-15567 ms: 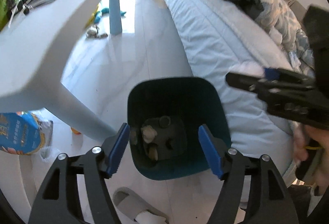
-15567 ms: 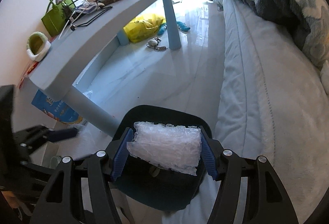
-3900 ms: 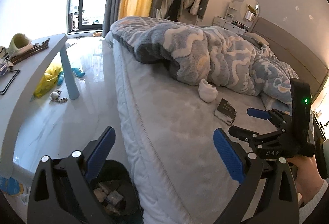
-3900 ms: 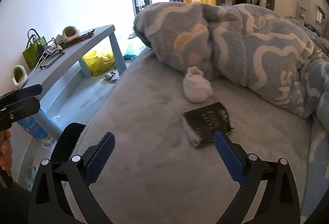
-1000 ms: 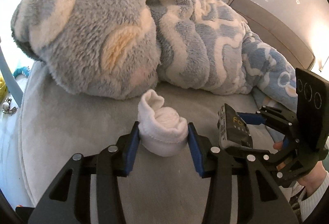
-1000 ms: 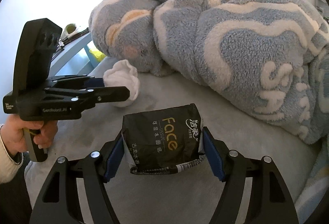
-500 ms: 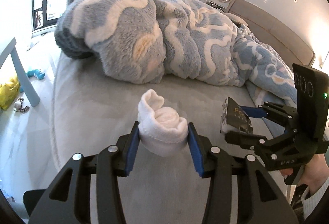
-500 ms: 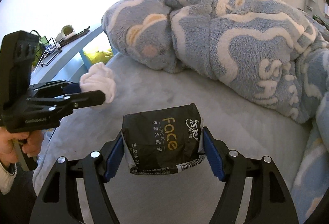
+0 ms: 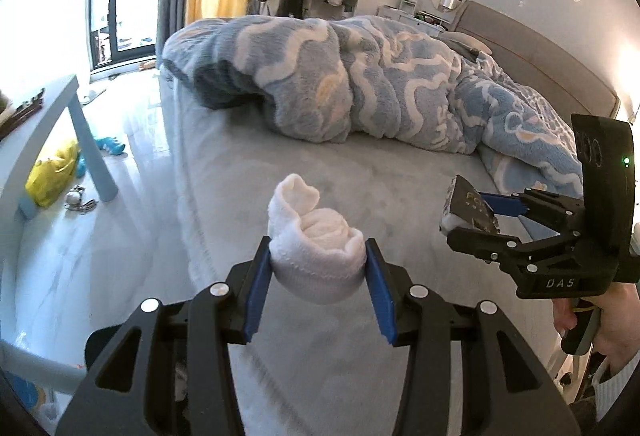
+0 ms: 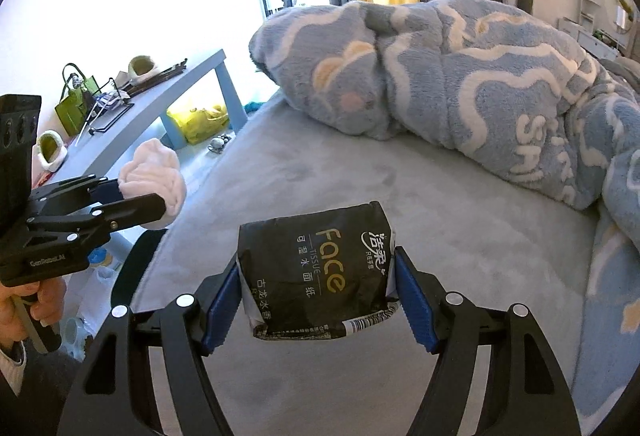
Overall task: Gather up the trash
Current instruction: 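Carry the sock and tissue packet with both tools over the black bin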
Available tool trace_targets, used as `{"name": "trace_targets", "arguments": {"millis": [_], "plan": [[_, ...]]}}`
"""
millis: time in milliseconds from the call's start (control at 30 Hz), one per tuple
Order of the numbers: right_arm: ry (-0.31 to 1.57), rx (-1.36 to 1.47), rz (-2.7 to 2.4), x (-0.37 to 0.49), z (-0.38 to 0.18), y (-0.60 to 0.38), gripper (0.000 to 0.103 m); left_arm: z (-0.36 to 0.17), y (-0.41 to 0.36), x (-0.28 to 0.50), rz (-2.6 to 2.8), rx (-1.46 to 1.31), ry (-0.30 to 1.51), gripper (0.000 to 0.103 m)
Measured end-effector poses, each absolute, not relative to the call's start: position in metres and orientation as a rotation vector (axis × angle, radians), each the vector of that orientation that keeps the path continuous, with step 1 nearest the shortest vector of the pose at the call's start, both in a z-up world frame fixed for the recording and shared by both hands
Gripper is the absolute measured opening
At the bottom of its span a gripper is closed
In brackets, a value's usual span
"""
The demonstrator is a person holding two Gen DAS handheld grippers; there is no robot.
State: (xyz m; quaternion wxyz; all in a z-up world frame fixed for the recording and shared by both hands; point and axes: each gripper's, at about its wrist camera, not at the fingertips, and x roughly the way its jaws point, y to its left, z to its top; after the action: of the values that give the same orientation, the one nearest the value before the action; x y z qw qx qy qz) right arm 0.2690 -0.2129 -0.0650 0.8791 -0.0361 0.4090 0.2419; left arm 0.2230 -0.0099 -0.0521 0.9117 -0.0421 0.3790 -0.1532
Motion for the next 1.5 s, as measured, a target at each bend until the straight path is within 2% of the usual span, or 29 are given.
{"name": "trace_targets", "arguments": {"millis": [600,967,1500], "plan": [[0.832,-0.054,0.536,0.222,-0.054,-0.153,0.072,-0.057,0.046,0.163,-0.234,-0.060,0.814,0.048],[0.824,-0.058,0.600,0.221,-0.047,-0.096,0.072,-0.085,0.101,0.153,-0.170,-0.063,0.890,0.048],[0.853,-0.103,0.721,0.224,-0.056,0.008,0.072,-0.138,0.184,0.144,-0.097,-0.167,1.094,0.049]]}}
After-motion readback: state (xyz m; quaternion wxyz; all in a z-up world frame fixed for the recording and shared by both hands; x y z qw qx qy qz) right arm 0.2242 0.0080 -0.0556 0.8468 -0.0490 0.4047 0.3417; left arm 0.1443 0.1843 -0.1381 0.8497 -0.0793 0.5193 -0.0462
